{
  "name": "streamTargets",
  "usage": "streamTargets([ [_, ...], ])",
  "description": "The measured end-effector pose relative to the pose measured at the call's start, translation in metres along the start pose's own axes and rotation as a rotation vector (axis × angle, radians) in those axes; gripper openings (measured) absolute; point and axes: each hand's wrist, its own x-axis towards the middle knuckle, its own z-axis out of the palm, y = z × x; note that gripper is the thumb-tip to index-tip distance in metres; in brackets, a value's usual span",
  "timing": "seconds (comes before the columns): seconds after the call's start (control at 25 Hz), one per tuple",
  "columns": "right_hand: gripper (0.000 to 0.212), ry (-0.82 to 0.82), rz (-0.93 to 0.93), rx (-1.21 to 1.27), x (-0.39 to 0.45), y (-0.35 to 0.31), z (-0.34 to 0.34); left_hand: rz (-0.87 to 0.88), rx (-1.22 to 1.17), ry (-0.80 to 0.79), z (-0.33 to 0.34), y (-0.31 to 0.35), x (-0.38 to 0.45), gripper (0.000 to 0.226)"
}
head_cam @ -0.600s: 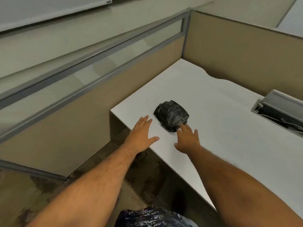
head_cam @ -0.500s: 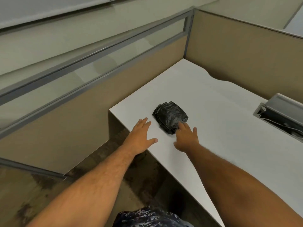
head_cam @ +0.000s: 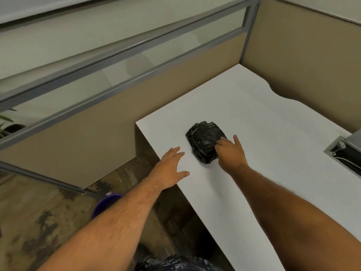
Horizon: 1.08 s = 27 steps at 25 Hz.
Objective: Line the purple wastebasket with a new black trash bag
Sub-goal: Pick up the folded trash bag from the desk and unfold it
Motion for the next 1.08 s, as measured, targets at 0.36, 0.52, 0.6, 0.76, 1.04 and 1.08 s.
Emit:
streamTargets([
  [0.36,0.03,0.738,0.304,1.056,0.016,0.013,-0.069,-0.043,-0.149,0.111,0.003,-0.011,-0.002,0.085],
  [0.52,0.023,0.766,0.391,1.604,0.005,0.0,-0.115,0.012,-0.347,0.284,-0.009,-0.002,-0.005,0.076],
  [0.6,0.021,0.744,0.393,1.719,-0.008,-0.017,-0.129,0.063,-0.518,0.412,-0.022,0.011,-0.008,0.077],
  [0.76,0.026,0.622,0.325,1.795,-0.035,-0.069,-0.142,0.208,-0.741,0.383,-0.057,0.026,-0.021,0.073],
  [1.04,0.034,0.51,0.43,1.816,-0.073,-0.137,-0.144,0.274,-0.761,0.438,-0.114,-0.023,-0.05,0.036],
  [1.08,0.032,0.526,0.474,1.796,-0.08,-0.144,-0.141,0.269,-0.778,0.412,-0.121,-0.035,-0.053,0.04],
])
